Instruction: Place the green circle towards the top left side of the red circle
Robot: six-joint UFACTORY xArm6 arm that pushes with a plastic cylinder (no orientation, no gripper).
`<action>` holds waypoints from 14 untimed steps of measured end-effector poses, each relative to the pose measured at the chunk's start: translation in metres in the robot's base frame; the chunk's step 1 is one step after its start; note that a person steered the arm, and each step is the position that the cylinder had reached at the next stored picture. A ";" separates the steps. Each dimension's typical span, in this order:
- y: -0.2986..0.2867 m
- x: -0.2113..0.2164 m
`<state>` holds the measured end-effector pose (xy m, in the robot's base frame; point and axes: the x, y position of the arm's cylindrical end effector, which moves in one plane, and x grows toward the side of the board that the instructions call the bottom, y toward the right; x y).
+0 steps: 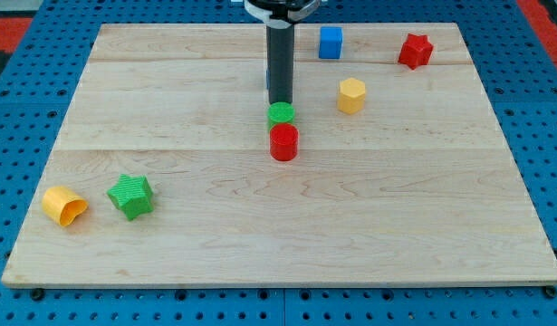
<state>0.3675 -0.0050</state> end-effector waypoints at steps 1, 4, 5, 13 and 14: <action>-0.047 0.005; -0.001 0.090; 0.027 0.090; 0.072 0.082; 0.056 0.086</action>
<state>0.4532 0.0509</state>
